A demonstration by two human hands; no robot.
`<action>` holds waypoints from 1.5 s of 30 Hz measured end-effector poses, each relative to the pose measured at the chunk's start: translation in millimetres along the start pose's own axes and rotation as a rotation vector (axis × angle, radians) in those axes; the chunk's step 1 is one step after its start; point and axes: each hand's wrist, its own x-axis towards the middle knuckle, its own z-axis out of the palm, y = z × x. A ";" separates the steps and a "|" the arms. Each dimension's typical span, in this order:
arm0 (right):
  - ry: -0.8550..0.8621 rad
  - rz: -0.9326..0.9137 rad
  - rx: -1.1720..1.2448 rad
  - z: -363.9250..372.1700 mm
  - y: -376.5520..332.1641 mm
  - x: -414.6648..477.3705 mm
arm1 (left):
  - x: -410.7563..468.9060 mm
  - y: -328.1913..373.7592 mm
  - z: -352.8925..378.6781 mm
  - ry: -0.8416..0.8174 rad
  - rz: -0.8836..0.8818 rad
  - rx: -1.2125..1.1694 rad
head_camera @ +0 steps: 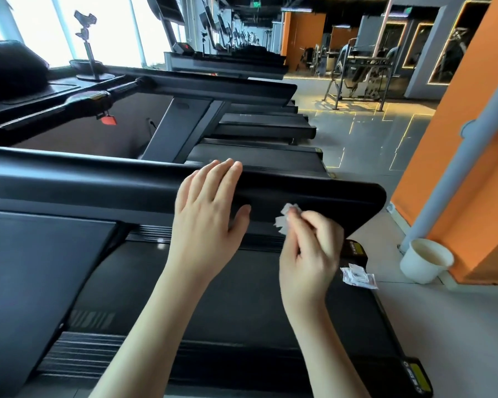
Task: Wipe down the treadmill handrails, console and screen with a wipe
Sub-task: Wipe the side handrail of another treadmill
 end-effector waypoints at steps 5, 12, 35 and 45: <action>-0.006 0.007 -0.058 5.7 -4.5 32.5 | -0.1 -31.2 -11.3 0.002 -0.015 0.041; -0.231 -0.059 -0.091 27.1 -40.2 53.7 | -0.8 -34.2 -5.1 0.057 -0.006 -0.007; -0.194 -0.057 -0.137 7.4 -40.4 40.4 | -1.2 -36.1 -1.9 0.087 0.018 -0.031; -0.142 0.061 -0.114 12.0 -44.7 3.4 | -1.6 -36.2 -2.4 0.092 0.027 -0.010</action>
